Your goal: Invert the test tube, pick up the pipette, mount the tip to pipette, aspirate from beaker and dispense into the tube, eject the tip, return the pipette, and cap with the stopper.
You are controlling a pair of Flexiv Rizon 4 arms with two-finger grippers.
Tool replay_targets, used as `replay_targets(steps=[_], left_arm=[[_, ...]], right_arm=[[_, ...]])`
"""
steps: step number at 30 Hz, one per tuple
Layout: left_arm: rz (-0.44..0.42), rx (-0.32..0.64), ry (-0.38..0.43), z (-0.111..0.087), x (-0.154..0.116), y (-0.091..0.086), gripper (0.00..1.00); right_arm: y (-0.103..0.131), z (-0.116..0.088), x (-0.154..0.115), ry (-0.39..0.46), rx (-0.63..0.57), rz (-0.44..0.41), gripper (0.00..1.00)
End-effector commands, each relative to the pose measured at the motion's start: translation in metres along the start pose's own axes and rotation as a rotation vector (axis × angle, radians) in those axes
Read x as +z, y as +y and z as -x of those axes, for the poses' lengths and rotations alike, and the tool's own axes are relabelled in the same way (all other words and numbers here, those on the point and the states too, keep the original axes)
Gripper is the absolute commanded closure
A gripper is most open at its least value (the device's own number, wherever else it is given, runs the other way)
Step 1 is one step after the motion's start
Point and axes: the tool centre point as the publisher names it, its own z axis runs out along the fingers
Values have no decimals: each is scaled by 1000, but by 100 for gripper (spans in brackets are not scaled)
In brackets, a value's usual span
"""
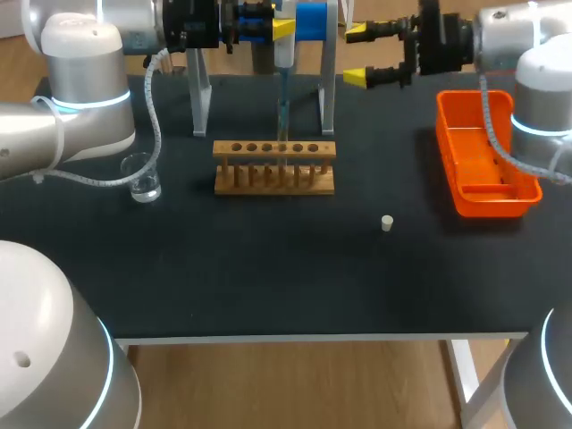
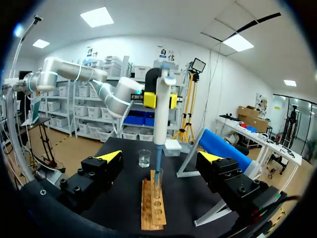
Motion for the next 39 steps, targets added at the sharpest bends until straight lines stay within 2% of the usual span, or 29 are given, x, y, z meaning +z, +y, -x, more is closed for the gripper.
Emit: replay_targets(steps=[1,9,20,21,22,23,24,25,26,27,39], left_arm=[[1,0,0,0,0,-1,100],[1,0,0,0,0,-1,100],[1,0,0,0,0,-1,100],[1,0,0,0,0,-1,100],[1,0,0,0,0,-1,100],[1,0,0,0,0,-1,100],[1,0,0,0,0,-1,100],[1,0,0,0,0,-1,100],[1,0,0,0,0,-1,100],[1,0,0,0,0,-1,100],[1,0,0,0,0,-1,100]], right_arm=[[13,-9,-15,-25,3,12,0],[42,-8,-20,-58,-5,65,0],[82,-8,-6,-54,-19,112,0],[87,-8,-6,-53,-25,122,7],[91,-8,-6,-56,-34,124,34],[95,-9,-6,-59,-39,129,51],[99,-9,-6,-58,-42,140,55],[102,-9,-5,-57,-44,142,69],[102,-9,-5,-59,-45,149,95],[105,-9,-5,-57,-43,161,100],[132,-8,12,4,31,218,100]])
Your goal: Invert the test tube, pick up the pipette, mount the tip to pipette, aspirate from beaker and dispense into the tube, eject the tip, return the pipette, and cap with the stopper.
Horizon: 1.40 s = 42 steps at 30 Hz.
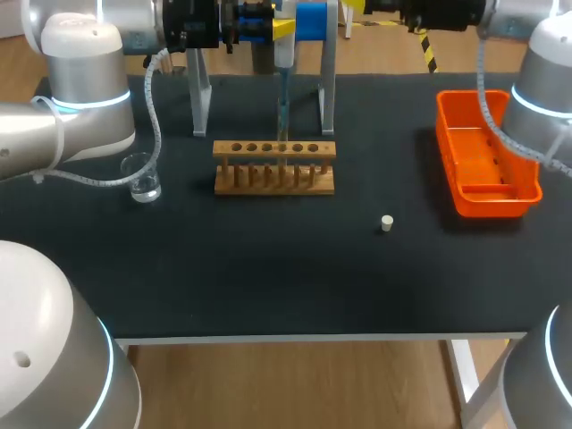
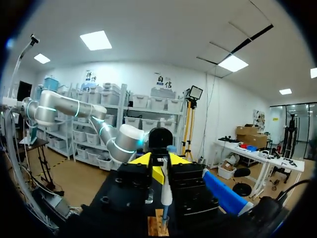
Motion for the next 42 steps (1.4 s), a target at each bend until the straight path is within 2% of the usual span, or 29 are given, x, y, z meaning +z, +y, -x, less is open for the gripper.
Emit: replay_targets(steps=[1,12,23,42], left_arm=[[1,0,0,0,0,-1,100],[1,0,0,0,0,-1,100],[1,0,0,0,0,-1,100],[1,0,0,0,0,-1,100]], right_arm=[[5,8,14,11,11,-7,100],[17,8,47,44,28,-49,100],[14,6,68,36,52,-63,100],[7,19,84,28,50,-88,100]])
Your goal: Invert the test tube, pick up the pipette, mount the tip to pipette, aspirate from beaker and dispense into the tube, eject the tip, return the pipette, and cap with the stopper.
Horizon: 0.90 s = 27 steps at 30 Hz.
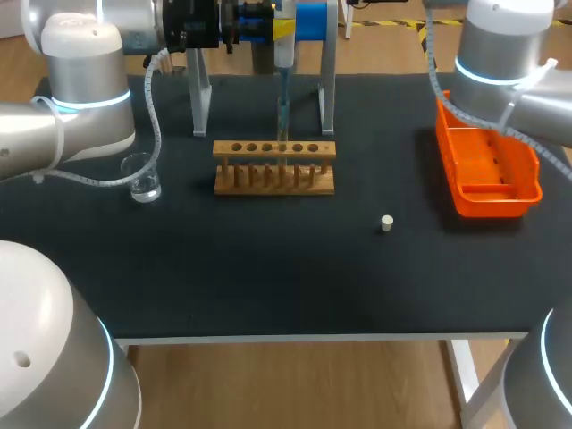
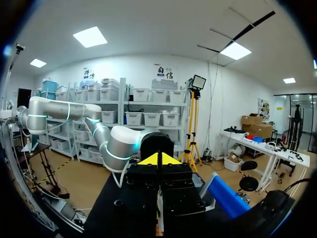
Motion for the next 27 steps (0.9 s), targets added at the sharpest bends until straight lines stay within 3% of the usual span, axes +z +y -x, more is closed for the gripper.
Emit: replay_targets(steps=[1,27], left_arm=[[1,0,0,0,0,-1,100],[1,0,0,0,0,-1,100]], right_arm=[[0,4,3,4,1,-3,100],[-20,0,6,22,35,-25,100]])
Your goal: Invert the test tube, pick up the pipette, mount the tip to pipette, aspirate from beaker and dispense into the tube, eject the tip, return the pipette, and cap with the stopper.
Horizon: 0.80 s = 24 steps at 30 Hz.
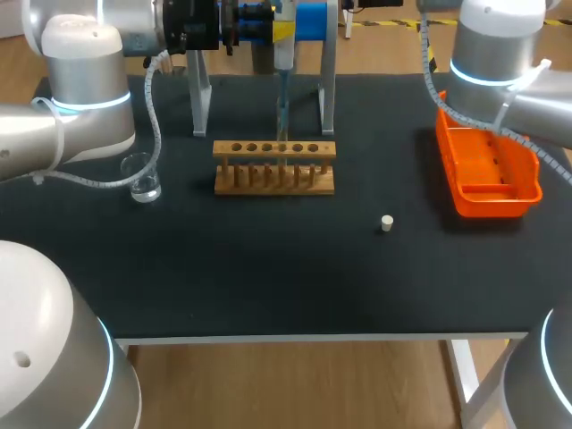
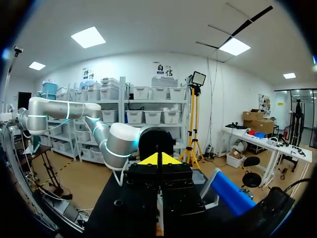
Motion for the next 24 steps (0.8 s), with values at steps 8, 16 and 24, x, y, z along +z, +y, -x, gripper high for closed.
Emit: replay_targets(steps=[8,16,24], left_arm=[[-1,1,0,1,0,-4,100],[-1,1,0,1,0,-4,100],[-1,1,0,1,0,-4,100]], right_arm=[[-14,-2,3,14,16,-19,100],[-23,-1,3,13,33,-36,100],[-10,1,-1,10,9,-8,100]])
